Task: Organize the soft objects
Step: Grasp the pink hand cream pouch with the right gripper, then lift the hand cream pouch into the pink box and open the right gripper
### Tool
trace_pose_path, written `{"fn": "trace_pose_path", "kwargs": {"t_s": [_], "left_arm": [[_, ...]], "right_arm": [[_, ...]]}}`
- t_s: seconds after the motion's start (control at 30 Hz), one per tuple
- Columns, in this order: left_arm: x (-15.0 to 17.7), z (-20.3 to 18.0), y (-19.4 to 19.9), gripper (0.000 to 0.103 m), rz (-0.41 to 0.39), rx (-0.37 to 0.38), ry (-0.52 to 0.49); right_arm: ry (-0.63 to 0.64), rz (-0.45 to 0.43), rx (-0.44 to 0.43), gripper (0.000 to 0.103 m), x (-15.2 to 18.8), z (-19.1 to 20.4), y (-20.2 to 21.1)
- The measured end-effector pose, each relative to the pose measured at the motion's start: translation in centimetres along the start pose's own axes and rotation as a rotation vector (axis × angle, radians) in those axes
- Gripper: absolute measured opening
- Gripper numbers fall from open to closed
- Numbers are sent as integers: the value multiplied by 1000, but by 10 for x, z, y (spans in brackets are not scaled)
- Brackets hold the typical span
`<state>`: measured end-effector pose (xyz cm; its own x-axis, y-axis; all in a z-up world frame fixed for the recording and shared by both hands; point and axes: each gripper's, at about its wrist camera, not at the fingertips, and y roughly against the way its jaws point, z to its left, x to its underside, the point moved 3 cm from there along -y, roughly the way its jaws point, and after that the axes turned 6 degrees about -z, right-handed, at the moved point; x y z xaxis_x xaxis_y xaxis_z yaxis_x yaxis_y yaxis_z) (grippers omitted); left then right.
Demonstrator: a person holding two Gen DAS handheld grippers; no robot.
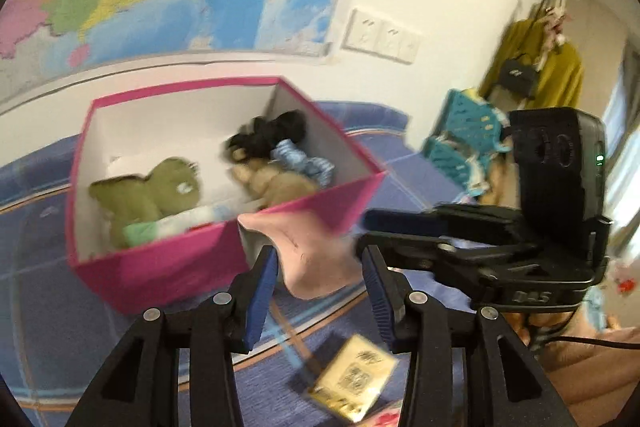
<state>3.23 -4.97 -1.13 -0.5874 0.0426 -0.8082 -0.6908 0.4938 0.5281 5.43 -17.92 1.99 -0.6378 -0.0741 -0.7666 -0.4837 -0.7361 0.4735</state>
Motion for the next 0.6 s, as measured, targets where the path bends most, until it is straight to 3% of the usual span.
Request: {"fn": "trace_pose_path", "kwargs": {"t_s": [0.13,0.2,0.3,0.47,0.6], "left_arm": [[-13,-7,-7,42,-25,-64,-73],[-10,7,-13,42,1,-46,-15],[4,27,-20,42,39,-102,14],[36,55,-32,44,134,-151,65],[62,70,-43,45,209,-176,114]], "right_arm": [[35,-14,23,21,-16,2,-6],[4,-26,1,21,-20,-8,-7],[-23,-10,15,27,-13,-22,-9],[-90,150,10,40,25,-44,-39],[-113,242,5,40,50,-49,-72]]}}
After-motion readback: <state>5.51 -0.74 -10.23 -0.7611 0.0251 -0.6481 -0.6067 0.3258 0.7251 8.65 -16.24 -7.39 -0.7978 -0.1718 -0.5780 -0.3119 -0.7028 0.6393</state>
